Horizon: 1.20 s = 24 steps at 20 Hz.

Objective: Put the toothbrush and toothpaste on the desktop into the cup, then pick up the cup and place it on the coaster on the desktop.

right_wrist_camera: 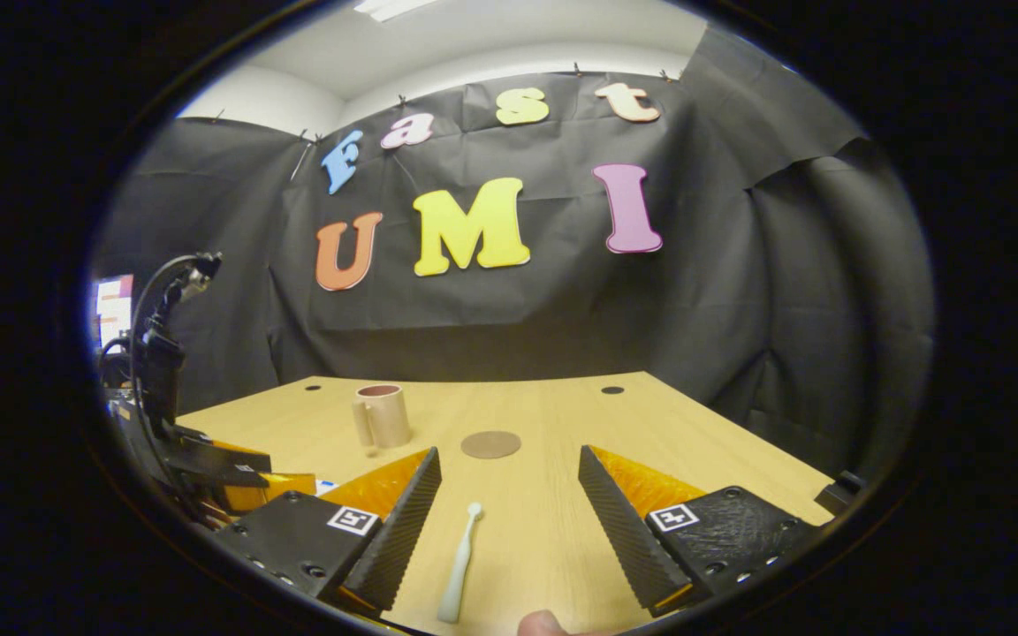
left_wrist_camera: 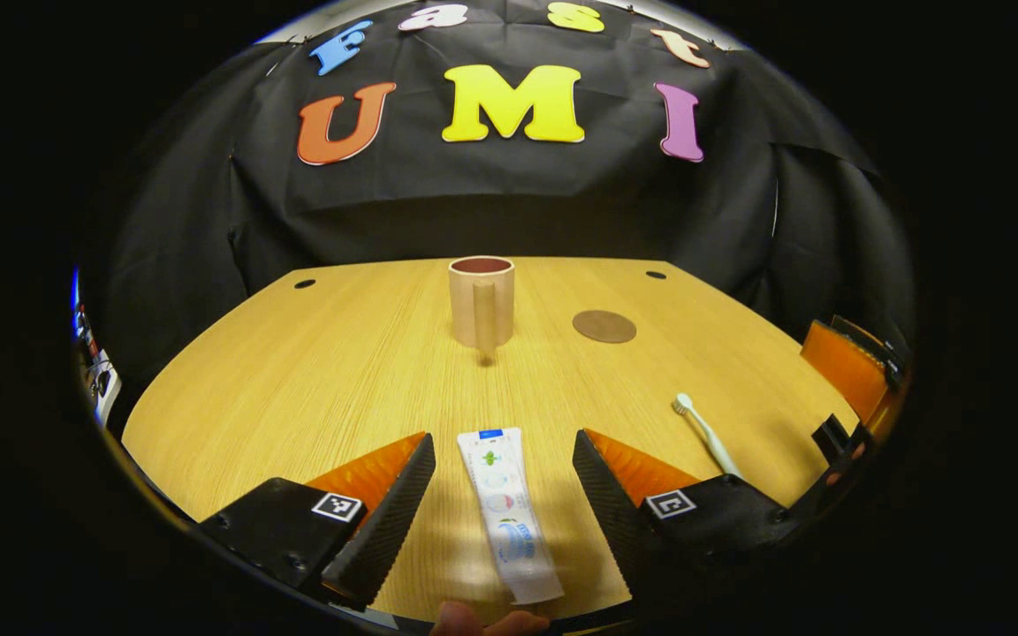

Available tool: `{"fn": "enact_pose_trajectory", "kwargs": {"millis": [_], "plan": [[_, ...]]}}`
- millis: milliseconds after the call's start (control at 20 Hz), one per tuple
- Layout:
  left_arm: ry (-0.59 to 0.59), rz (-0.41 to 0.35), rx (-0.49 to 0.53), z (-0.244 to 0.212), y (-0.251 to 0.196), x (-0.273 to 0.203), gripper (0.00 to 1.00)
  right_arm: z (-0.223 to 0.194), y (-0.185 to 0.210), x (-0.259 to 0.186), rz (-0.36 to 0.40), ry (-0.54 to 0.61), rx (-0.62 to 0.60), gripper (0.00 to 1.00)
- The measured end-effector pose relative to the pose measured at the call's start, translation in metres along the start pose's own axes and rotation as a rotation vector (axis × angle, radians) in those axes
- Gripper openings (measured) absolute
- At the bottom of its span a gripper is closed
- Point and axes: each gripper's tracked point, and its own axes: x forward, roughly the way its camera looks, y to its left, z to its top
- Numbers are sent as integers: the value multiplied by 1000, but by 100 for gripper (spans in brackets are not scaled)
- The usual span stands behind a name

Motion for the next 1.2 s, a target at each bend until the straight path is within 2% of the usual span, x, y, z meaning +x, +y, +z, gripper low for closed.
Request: {"fn": "enact_pose_trajectory", "kwargs": {"millis": [150,250,300,350,600,650,800,850,1000,1200], "plan": [[92,0,-35,-16,-1,2,100,-3,3,1,11,17,8,92],[140,-3,-42,-23,-1,1,100,-6,8,2,23,30,3,95],[157,-5,-42,-26,-1,1,100,-8,11,2,30,36,-3,92],[169,-6,-39,-28,-1,1,100,-8,14,2,35,40,-10,95],[219,7,-29,-34,0,12,100,-21,22,6,57,85,-39,92],[226,11,-28,-34,-1,12,96,-25,24,7,69,102,-41,92],[242,24,-11,-35,-2,13,93,-38,27,8,84,147,-54,95],[246,26,-7,-35,-4,13,89,-40,28,9,86,156,-60,92],[247,30,11,-36,-6,11,79,-49,33,14,82,185,-96,95],[242,34,6,-35,-13,12,68,-89,41,24,94,340,-83,96]]}}
